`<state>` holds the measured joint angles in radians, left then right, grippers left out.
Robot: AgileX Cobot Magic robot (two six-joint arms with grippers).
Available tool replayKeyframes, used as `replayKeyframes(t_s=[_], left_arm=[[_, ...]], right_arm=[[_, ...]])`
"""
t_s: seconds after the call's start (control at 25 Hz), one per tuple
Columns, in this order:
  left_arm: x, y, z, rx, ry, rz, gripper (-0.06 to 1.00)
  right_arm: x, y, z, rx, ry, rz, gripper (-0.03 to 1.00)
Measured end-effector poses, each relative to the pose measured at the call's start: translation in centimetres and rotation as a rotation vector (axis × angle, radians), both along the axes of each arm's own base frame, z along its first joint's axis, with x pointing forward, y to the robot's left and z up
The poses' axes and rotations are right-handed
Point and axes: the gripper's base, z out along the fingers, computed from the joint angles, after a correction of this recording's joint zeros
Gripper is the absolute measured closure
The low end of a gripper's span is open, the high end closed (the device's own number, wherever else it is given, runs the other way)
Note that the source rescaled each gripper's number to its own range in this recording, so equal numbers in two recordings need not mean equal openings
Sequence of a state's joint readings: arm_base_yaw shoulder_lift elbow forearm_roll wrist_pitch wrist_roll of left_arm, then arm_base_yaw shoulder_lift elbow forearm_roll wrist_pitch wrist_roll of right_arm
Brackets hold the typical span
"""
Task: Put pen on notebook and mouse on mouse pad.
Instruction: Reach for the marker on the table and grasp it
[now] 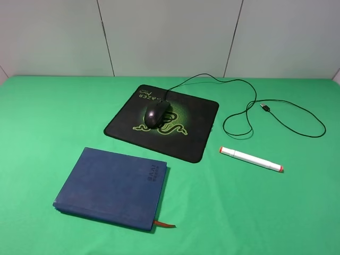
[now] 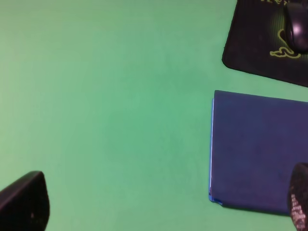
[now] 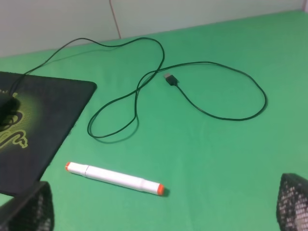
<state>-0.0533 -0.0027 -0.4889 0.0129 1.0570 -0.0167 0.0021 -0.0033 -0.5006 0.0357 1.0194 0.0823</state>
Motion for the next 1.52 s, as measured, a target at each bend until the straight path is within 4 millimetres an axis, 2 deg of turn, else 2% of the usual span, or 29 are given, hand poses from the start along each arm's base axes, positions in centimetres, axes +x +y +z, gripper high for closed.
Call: replayKeyframes(t_s=[0.16,0.36,0.56,0.76,0.96,1.16,1.36,1.52], left_arm=[[0.0,0.0,0.0,0.0,0.0,0.0,-0.05],[0.0,0.0,0.0,0.0,0.0,0.0,-0.05],[0.0,0.0,0.0,0.0,0.0,0.0,-0.05],[0.0,0.0,0.0,0.0,0.0,0.0,-0.05],[0.0,0.0,0.0,0.0,0.0,0.0,-0.05],[0.0,0.0,0.0,0.0,0.0,0.0,-0.05],[0.0,0.0,0.0,0.0,0.0,0.0,-0.05],[0.0,0.0,0.0,0.0,0.001,0.0,-0.05]], right_arm=[[0.3,-0.2,0.0,-0.016,0.018,-0.014,-0.03],[3.4,-0.3,0.7,-0.038,0.186,-0.013,-0.03],[8.8,-0.3,1.4,-0.21,0.361,0.11,-0.03],[14.8,0.0,0.0,-0.382,0.54,0.3,-0.03],[20.6,2.4,-0.9,-0.496,0.567,0.498,-0.03],[25.3,6.3,-2.2,-0.538,0.614,0.653,-0.03],[28.4,9.0,-5.2,-0.544,0.679,0.747,-0.03],[29.5,9.8,-8.0,-0.535,0.757,0.798,-0.03]])
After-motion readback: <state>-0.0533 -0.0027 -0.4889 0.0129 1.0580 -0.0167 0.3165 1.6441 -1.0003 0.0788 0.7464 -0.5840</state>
